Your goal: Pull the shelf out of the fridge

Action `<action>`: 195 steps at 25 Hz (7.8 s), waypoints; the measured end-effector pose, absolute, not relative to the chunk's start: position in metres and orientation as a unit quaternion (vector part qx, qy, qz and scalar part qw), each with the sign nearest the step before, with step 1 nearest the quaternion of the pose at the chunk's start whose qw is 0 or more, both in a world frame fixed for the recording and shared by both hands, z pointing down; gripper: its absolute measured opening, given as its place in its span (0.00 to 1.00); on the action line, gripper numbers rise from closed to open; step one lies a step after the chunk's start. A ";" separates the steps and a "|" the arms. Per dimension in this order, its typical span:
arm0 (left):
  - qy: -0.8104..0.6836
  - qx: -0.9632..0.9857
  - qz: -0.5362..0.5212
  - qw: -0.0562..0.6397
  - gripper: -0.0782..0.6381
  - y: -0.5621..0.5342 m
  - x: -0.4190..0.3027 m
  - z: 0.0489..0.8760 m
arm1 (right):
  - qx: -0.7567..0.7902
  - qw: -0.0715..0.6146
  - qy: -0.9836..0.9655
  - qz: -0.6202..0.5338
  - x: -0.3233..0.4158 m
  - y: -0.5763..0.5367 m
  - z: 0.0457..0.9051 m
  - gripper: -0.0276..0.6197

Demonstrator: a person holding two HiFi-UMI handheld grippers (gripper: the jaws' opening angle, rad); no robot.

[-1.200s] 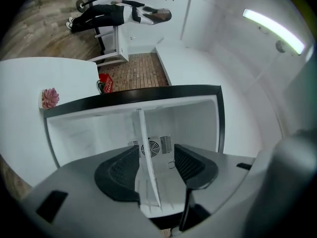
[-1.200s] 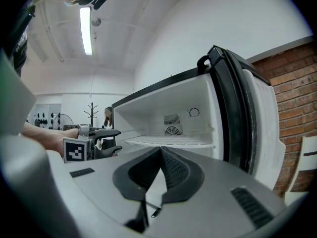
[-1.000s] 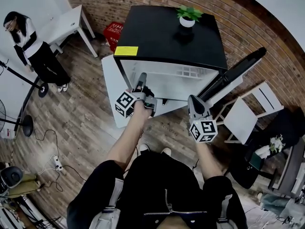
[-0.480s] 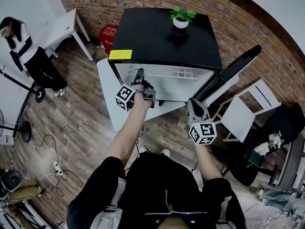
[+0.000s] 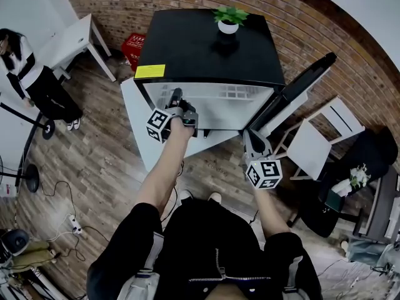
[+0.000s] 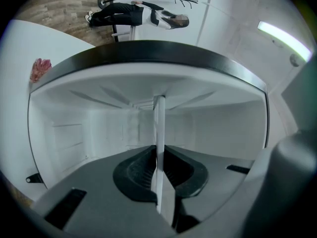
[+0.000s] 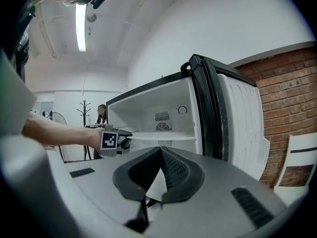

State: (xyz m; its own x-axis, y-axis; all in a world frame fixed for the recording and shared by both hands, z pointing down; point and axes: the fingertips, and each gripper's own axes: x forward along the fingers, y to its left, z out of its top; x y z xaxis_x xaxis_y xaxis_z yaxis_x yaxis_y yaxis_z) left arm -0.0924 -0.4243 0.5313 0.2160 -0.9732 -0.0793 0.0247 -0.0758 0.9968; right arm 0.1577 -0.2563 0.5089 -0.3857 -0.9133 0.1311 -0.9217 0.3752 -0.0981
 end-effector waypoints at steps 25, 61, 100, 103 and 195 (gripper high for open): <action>-0.407 0.564 -0.451 0.559 0.16 -0.409 -0.091 0.534 | 0.500 -0.284 -0.712 0.402 0.156 -0.293 0.526 0.30; -0.381 0.568 -0.450 0.575 0.16 -0.368 -0.092 0.536 | 0.451 -0.400 -0.622 0.500 0.156 -0.366 0.533 0.09; -0.372 0.566 -0.461 0.573 0.16 -0.311 -0.096 0.534 | 0.415 -0.373 -0.631 0.539 0.151 -0.310 0.533 0.09; -0.370 0.569 -0.458 0.574 0.16 -0.305 -0.097 0.535 | 0.416 -0.376 -0.630 0.537 0.151 -0.305 0.536 0.09; -0.343 0.600 -0.431 0.581 0.16 -0.135 -0.101 0.544 | 0.406 -0.381 -0.640 0.530 0.143 -0.125 0.551 0.10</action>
